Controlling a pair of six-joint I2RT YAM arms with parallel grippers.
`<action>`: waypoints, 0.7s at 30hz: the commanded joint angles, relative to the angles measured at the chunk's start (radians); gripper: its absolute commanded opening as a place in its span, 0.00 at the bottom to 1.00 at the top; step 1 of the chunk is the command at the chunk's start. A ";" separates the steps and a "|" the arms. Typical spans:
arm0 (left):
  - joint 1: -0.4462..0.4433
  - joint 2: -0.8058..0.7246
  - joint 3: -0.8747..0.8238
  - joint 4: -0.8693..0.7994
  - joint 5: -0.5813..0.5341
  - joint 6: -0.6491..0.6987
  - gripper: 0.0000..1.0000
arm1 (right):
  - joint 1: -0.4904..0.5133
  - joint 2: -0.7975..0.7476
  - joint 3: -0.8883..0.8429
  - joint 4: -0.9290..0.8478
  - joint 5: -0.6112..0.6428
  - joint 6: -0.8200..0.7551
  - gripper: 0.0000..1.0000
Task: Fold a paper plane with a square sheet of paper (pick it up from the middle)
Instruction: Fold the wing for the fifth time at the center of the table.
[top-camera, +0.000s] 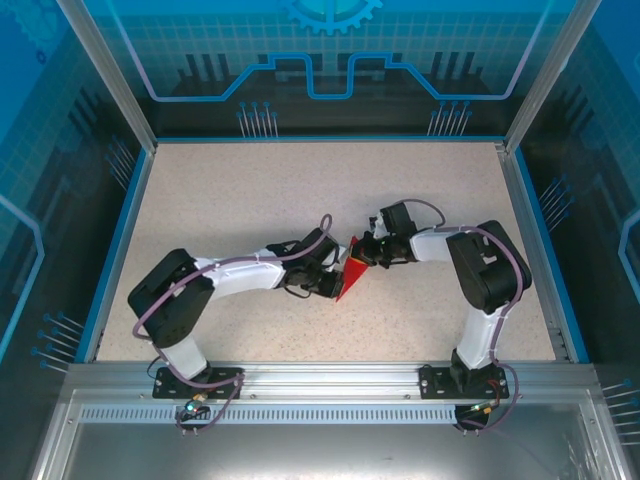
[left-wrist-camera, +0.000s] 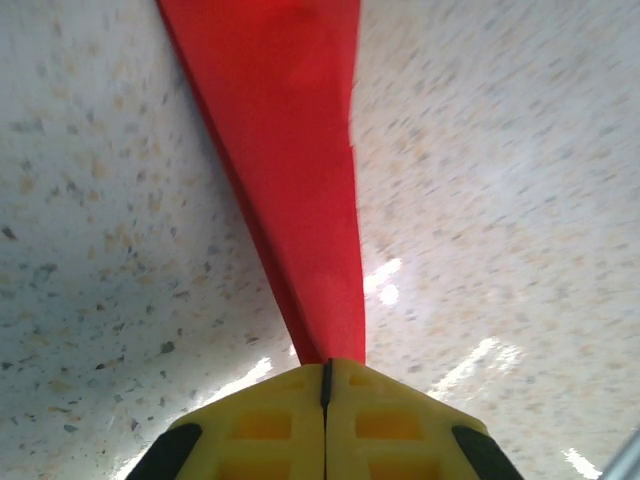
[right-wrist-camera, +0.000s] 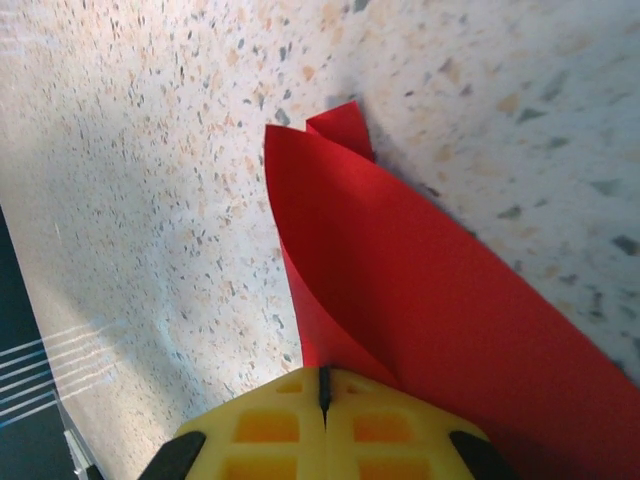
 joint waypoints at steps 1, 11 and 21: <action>-0.001 -0.048 0.031 -0.010 0.023 -0.060 0.03 | -0.029 0.001 -0.051 -0.022 0.079 0.028 0.03; 0.000 -0.020 0.043 0.018 0.034 -0.059 0.01 | -0.036 -0.040 -0.070 -0.021 0.070 0.035 0.03; 0.010 0.125 0.044 0.108 0.108 -0.075 0.00 | -0.039 -0.041 -0.080 -0.010 0.056 0.043 0.02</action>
